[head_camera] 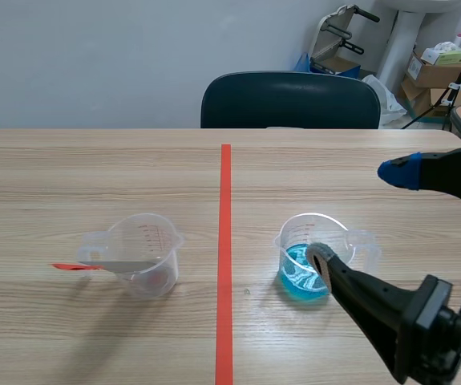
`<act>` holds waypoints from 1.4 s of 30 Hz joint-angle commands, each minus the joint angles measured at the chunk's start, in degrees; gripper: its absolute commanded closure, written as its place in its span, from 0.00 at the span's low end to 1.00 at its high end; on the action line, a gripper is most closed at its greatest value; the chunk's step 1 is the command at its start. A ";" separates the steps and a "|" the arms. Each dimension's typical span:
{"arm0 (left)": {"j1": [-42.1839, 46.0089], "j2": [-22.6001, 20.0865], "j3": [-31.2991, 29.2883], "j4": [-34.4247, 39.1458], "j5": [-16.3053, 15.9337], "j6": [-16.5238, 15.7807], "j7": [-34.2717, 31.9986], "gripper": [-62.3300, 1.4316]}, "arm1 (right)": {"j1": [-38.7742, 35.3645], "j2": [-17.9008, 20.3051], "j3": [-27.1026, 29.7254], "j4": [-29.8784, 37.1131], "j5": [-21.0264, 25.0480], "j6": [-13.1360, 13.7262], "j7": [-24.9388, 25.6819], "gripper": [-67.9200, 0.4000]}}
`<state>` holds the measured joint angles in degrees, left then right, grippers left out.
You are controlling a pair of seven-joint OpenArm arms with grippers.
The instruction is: Do the redox reaction experiment
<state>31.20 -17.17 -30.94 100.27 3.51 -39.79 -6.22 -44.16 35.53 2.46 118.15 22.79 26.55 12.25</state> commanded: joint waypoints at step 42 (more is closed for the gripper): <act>-7.54 -2.86 23.10 0.55 -1.90 13.73 -4.11 0.91 | 0.07 -4.74 1.66 0.96 0.83 -0.13 1.64 0.00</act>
<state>23.94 -20.18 -7.35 100.27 1.87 -26.52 -9.65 -44.34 30.48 3.79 118.15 22.79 26.55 13.21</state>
